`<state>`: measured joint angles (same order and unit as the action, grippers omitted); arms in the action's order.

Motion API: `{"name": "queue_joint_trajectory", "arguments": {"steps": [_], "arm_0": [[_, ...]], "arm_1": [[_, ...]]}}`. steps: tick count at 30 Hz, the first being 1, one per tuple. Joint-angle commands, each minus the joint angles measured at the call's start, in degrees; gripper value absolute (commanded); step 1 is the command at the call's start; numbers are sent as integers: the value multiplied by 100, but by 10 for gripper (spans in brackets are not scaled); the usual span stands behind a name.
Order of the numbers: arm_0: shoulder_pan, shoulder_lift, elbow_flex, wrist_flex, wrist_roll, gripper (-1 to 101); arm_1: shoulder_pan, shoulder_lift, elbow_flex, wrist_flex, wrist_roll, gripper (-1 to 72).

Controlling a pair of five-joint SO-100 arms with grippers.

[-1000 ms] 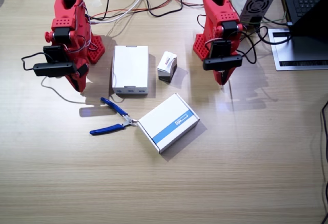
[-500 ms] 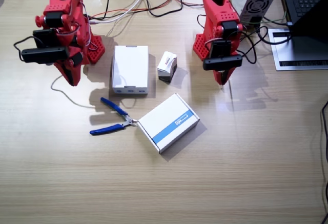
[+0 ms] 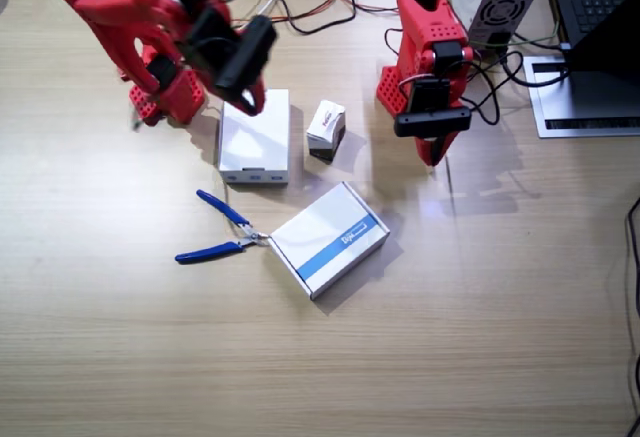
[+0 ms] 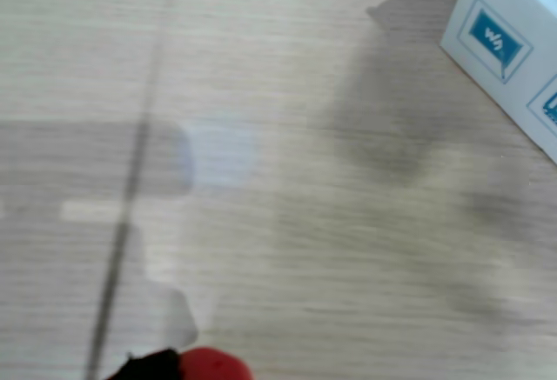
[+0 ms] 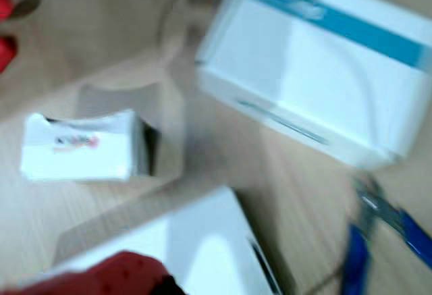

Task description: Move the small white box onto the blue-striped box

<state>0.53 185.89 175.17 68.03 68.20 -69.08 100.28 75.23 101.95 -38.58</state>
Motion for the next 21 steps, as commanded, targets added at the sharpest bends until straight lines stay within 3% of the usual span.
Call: {"name": "queue_joint_trajectory", "arguments": {"steps": [1, 5, 9, 15, 21], "arm_0": [[158, 167, -105, 114, -26, 0], [149, 167, -105, 114, -18, 0], [141, 167, -105, 114, 0, 0], [141, 167, -105, 114, 9, 0], [141, 167, -105, 114, 18, 0]], "arm_1": [[-422, -1011, -826, -193, -26, 107], [-642, -1898, -1714, -246, 211, 276], [-1230, -2057, -1863, -237, 879, 375], [-2013, -2215, -1696, -475, 1846, 444], [-1397, -2698, -1494, -1002, 2338, 458]]}}
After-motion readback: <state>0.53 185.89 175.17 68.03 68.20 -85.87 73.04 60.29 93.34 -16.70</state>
